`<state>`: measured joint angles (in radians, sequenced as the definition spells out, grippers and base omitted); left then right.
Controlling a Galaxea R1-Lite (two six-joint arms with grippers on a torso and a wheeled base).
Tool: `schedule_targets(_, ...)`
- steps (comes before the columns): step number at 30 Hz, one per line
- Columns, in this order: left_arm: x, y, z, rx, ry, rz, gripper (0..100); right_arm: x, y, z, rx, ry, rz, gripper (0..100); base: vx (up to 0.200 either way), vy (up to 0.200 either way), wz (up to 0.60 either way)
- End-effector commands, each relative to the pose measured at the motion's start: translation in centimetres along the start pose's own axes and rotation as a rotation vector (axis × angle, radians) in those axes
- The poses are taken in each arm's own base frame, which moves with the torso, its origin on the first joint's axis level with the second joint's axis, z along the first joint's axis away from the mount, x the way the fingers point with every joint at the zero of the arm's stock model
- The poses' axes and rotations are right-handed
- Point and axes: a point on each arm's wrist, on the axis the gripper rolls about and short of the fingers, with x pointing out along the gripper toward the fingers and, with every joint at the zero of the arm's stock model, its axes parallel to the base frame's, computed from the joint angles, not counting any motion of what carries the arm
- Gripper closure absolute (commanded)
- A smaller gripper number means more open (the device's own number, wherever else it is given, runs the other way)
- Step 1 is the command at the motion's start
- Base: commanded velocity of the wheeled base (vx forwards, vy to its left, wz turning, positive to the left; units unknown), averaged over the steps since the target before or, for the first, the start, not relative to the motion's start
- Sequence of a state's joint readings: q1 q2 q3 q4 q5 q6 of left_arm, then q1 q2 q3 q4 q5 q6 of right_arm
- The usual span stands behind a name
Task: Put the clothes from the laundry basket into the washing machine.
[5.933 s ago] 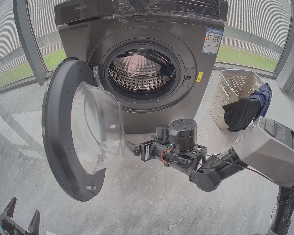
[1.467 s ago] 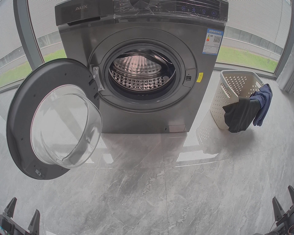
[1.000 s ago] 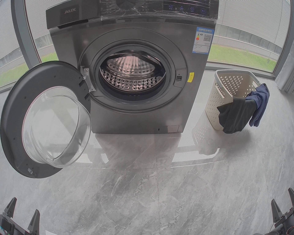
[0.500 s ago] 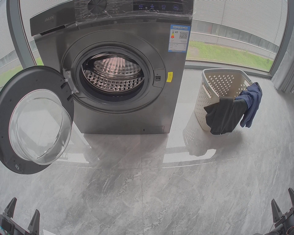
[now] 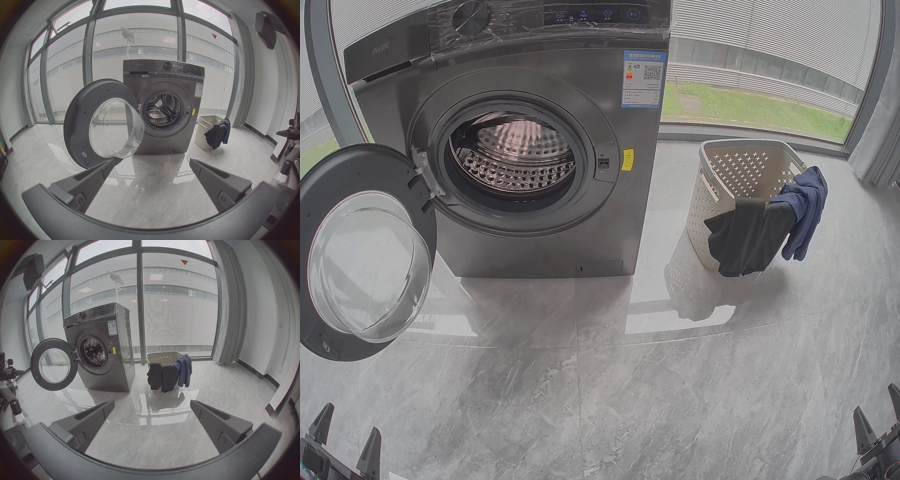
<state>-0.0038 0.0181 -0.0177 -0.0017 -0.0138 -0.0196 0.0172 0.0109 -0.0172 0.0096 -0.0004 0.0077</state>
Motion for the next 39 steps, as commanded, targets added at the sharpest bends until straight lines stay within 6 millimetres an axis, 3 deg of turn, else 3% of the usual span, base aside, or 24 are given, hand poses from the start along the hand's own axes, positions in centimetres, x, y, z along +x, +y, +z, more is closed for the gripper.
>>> schedule_targets(1, 0.01, 0.01, -0.53, 0.0, 0.003, -0.001, 0, 0.01, 0.0, -0.37, 0.0, 0.001, 0.0, 0, 0.0, -0.2, 0.0)
schedule_targets(14, 0.01, 0.01, -0.53, -0.002, 0.003, -0.001, 0, 0.01, 0.0, -0.37, 0.0, 0.001, 0.0, 0, 0.0, -0.2, 0.0)
schedule_targets(26, 0.01, 0.01, -0.53, -0.011, 0.003, -0.001, 0, 0.01, 0.0, -0.37, 0.0, 0.001, 0.0, 0, 0.0, 0.0, 0.0)
schedule_targets(35, 0.01, 0.01, -0.53, -0.01, 0.003, -0.001, 0, 0.01, 0.0, -0.37, 0.0, 0.001, 0.0, 0, 0.2, 0.0, 0.0)
schedule_targets(39, 0.03, 0.01, -0.52, -0.008, 0.004, -0.001, 0, 0.01, 0.0, -0.37, 0.0, 0.001, 0.0, 0, 0.0, 0.0, 0.0)
